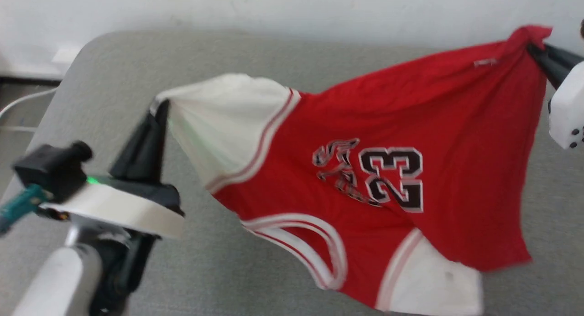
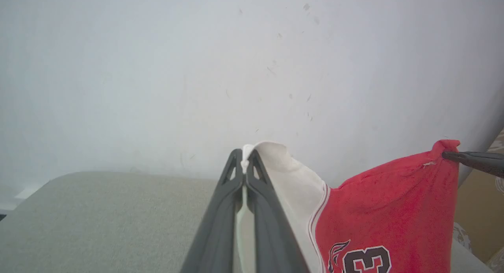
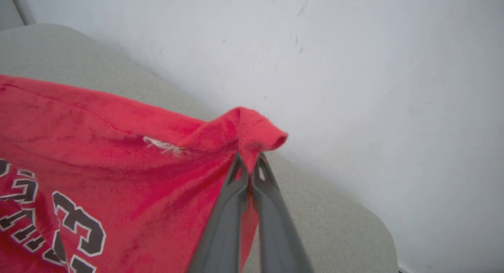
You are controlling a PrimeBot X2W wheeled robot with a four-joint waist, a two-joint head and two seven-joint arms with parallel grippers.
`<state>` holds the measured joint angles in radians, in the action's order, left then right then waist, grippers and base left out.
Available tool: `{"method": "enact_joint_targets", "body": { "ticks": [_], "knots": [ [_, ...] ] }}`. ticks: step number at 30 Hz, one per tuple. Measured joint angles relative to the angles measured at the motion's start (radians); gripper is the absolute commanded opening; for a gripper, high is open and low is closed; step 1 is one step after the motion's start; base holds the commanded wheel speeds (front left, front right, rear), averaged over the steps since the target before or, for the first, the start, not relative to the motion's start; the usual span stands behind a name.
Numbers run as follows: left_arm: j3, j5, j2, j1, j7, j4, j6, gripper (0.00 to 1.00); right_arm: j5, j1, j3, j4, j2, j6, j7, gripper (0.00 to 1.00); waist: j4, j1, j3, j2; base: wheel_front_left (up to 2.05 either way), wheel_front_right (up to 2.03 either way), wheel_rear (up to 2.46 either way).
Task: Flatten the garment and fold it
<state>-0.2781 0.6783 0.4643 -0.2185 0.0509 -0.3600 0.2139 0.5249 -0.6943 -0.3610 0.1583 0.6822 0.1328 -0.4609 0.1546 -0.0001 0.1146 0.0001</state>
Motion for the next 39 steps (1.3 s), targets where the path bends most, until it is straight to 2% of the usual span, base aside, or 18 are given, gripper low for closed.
{"method": "enact_joint_targets", "body": {
  "ticks": [4, 14, 17, 22, 30, 39],
  "knots": [
    [0.047, -0.017, 0.028, -0.066, -0.023, -0.044, -0.002, 0.0, 0.0, -0.001, 0.051, -0.096, -0.022, 0.0, 0.018, 0.0, -0.057, 0.0, -0.039, -0.0001, 0.0, 0.0, 0.0],
    [0.111, -0.054, 0.053, -0.243, -0.074, -0.145, -0.02, 0.0, -0.004, 0.005, 0.147, -0.319, -0.057, 0.0, 0.012, 0.0, -0.181, -0.0001, -0.092, 0.0, 0.0, 0.0, 0.0],
    [0.123, -0.059, 0.07, -0.301, -0.075, -0.157, -0.021, 0.0, -0.015, 0.009, 0.17, -0.369, -0.065, 0.0, -0.003, 0.0, -0.205, -0.0001, -0.09, 0.0, 0.0, 0.0, 0.0],
    [0.132, -0.063, 0.09, -0.424, -0.061, -0.151, -0.048, 0.0, -0.035, -0.001, 0.213, -0.412, -0.077, 0.0, 0.01, 0.0, -0.222, 0.0001, -0.057, 0.0, 0.0, 0.0, 0.0],
    [0.122, -0.057, 0.113, -0.722, -0.02, -0.007, -0.12, 0.0, -0.068, -0.144, 0.228, -0.348, -0.078, 0.0, 0.085, 0.0, -0.226, 0.0002, 0.054, 0.0, 0.0, 0.0, 0.0],
    [0.067, -0.087, 0.102, -1.078, -0.027, 0.281, -0.202, 0.0, -0.128, -0.453, 0.169, -0.108, -0.114, 0.0, 0.208, 0.0, -0.23, 0.0005, 0.23, -0.0001, 0.0, 0.0, 0.0]
  ]
}}
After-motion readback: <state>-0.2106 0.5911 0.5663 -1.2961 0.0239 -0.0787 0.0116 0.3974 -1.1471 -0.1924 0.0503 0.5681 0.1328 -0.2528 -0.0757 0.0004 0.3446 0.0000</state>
